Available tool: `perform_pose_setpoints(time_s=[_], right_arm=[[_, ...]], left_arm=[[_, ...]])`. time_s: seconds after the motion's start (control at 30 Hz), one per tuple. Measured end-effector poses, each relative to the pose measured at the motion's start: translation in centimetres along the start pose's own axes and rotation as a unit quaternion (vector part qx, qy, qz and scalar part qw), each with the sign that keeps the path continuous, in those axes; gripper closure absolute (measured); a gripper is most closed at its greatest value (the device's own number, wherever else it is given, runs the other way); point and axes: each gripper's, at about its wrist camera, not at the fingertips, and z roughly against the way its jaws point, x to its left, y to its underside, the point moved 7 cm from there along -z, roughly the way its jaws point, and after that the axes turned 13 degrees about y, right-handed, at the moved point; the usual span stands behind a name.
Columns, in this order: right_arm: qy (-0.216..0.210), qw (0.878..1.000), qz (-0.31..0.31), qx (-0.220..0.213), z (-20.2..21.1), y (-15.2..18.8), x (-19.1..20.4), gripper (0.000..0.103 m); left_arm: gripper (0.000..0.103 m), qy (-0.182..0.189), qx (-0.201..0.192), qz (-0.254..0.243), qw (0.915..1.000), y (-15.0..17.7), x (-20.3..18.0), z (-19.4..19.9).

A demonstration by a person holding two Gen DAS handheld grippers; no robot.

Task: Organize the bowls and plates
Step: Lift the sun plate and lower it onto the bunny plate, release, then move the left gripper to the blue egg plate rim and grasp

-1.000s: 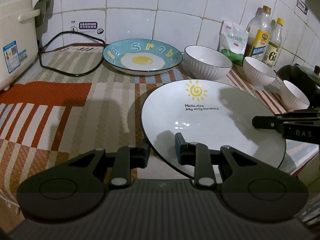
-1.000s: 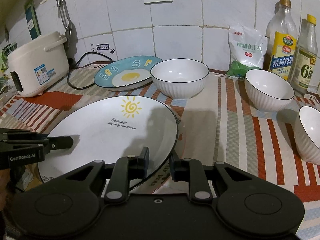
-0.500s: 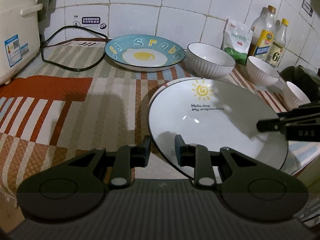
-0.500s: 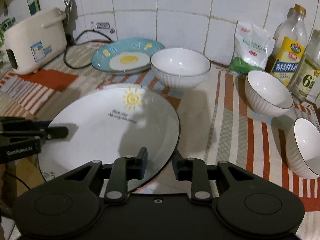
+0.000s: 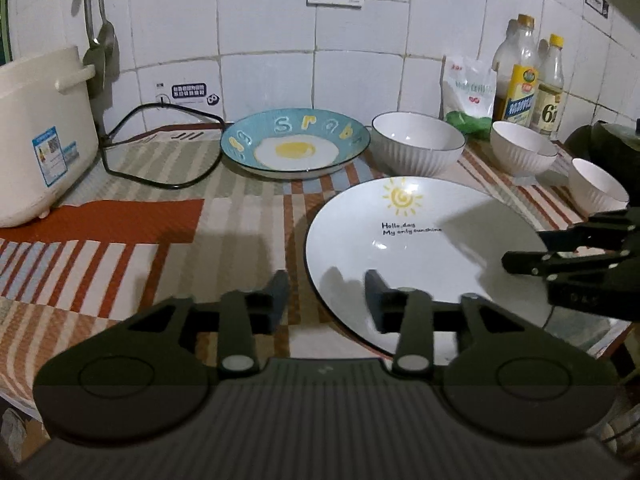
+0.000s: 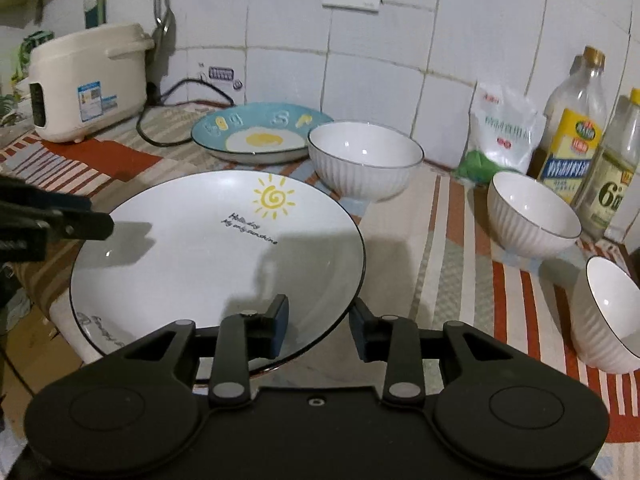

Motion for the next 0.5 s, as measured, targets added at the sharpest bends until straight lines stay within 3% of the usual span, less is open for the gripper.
perform_pose_setpoints(time_s=[0.1, 0.23, 0.5], right_arm=[[-0.002, 1.0, -0.003, -0.01, 1.3, -0.1, -0.2, 0.061], [-0.012, 0.999, -0.001, -0.045, 4.3, -1.0, -0.2, 0.056], [-0.085, 0.994, -0.021, -0.069, 9.0, -4.2, 1.0, 0.05]], left_arm=[[0.06, -0.003, -0.001, -0.009, 1.0, -0.3, -0.2, 1.2], [0.051, 0.013, 0.005, -0.003, 0.9999, -1.0, -0.3, 3.0], [0.038, 0.025, 0.002, -0.022, 0.9994, -2.9, -1.1, 6.7]])
